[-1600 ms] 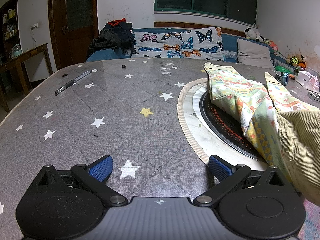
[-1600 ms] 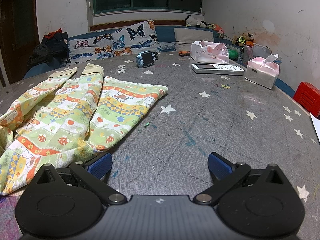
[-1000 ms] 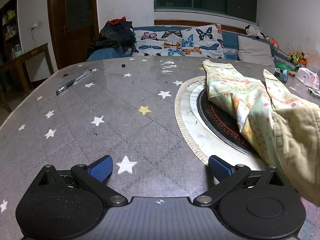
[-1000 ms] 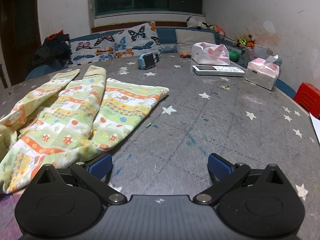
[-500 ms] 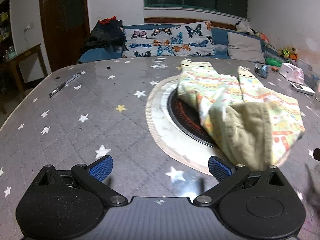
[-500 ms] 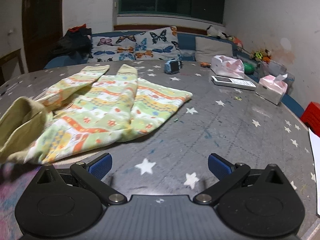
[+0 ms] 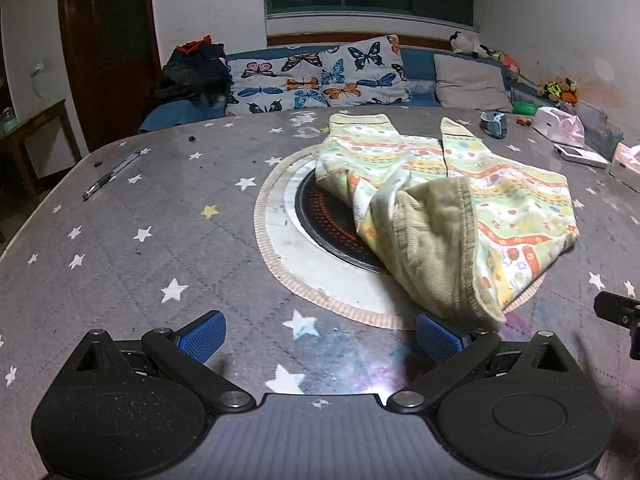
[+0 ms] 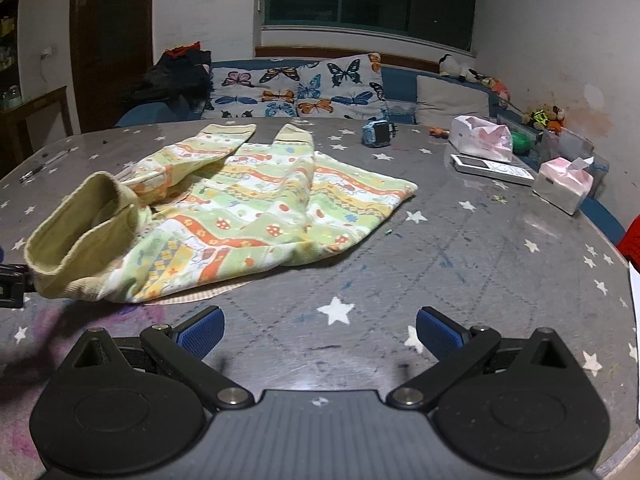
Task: Fold clothes
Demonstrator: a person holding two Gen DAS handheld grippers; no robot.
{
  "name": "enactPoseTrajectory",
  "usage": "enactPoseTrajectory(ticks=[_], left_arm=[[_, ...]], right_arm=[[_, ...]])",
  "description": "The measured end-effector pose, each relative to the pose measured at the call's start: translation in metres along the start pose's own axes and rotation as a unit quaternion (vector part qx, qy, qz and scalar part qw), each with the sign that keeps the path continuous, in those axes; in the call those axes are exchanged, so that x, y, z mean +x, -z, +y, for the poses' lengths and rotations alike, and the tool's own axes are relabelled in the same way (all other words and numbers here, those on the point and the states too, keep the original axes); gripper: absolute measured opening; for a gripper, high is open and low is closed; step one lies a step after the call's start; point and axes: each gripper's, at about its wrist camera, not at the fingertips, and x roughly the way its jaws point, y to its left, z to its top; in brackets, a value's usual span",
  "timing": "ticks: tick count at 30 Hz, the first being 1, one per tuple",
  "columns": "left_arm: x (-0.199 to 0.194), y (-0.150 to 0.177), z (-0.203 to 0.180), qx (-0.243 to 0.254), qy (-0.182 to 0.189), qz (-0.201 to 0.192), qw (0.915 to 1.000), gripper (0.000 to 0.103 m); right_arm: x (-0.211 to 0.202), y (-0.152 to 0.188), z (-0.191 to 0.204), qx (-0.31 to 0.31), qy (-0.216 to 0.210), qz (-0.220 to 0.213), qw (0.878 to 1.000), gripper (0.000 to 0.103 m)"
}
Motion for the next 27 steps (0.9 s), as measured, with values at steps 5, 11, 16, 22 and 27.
enactPoseTrajectory(ticks=[5, 11, 16, 22, 27], left_arm=[[-0.004, 0.000, -0.003, 0.008, 0.000, -0.005, 1.0000, 0.103], [-0.004, -0.001, -0.005, 0.009, 0.001, -0.004, 1.0000, 0.103], [-0.005, -0.002, -0.007, 0.014, -0.002, -0.003, 0.9999, 0.103], [-0.005, -0.005, -0.009, 0.018, -0.001, -0.002, 0.9998, 0.103], [-0.004, -0.007, -0.012, 0.025, -0.001, 0.000, 0.9997, 0.103]], right_arm=[[0.000, 0.001, 0.008, -0.004, -0.009, 0.004, 1.000, 0.103], [-0.001, 0.004, 0.015, 0.000, -0.024, 0.010, 1.000, 0.103], [-0.001, 0.004, 0.018, -0.003, -0.027, 0.011, 1.000, 0.103], [0.000, 0.003, 0.021, -0.005, -0.032, 0.009, 0.999, 0.103], [0.000, 0.001, 0.024, -0.007, -0.036, 0.008, 0.999, 0.103]])
